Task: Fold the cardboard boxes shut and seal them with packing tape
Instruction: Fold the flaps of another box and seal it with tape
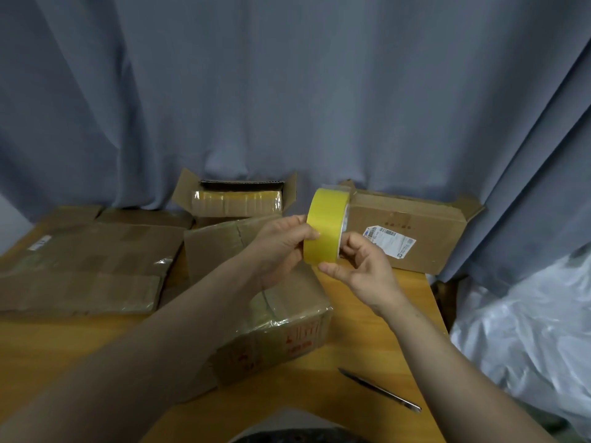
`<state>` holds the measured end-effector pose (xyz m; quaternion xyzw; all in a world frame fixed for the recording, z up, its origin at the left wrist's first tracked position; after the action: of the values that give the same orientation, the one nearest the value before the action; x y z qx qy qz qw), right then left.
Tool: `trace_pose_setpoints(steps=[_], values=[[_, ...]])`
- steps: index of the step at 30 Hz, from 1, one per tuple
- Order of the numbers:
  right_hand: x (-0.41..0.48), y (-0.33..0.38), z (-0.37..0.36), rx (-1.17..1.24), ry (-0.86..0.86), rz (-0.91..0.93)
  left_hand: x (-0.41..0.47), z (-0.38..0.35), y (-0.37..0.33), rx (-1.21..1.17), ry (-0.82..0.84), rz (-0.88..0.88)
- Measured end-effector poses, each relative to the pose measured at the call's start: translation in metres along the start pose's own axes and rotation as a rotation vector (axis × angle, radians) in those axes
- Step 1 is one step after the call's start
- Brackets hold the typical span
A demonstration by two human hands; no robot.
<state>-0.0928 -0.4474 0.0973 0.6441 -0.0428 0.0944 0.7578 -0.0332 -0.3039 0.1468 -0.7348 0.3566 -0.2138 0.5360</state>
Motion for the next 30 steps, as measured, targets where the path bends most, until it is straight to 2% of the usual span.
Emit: trace_pose_setpoints(steps=[2,4,8,11,15,19,23,26,30], values=[[-0.001,-0.006,-0.002,-0.135,-0.018,0.01,0.001,0.0,-0.006,-0.023,-0.023,0.007],[0.0,-0.004,-0.002,-0.145,-0.011,0.021,0.001,0.0,-0.008,-0.025,-0.025,0.008],[0.002,0.011,-0.001,0.139,0.085,-0.005,-0.001,0.002,0.001,0.004,0.018,0.012],[0.002,0.012,0.0,0.208,0.067,-0.005,0.0,0.002,0.004,0.017,-0.03,0.035],[0.0,0.011,-0.001,0.189,0.094,-0.009,0.005,0.01,-0.015,0.365,-0.31,-0.004],[0.0,0.012,0.004,0.15,0.179,-0.04,0.011,0.024,-0.032,0.773,-0.288,-0.08],[0.006,0.02,0.01,0.108,0.255,-0.073,0.009,0.028,-0.03,0.773,-0.243,-0.183],[0.01,0.028,0.012,0.099,0.31,-0.109,0.005,0.029,-0.03,0.795,-0.223,-0.148],[0.015,0.039,0.012,0.091,0.349,-0.147,-0.002,0.03,-0.025,0.953,-0.33,-0.165]])
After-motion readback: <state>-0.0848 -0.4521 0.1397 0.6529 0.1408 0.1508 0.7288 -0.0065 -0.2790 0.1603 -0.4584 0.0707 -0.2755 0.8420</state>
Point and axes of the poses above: each hand's wrist, its own x-axis towards the middle knuckle, its own z-axis out of the back of the hand, y = z × x, the point moved 1 cm from there along x, towards the middle knuckle, and after that the axes turned 13 degrees about y, right-handed, at the moved point
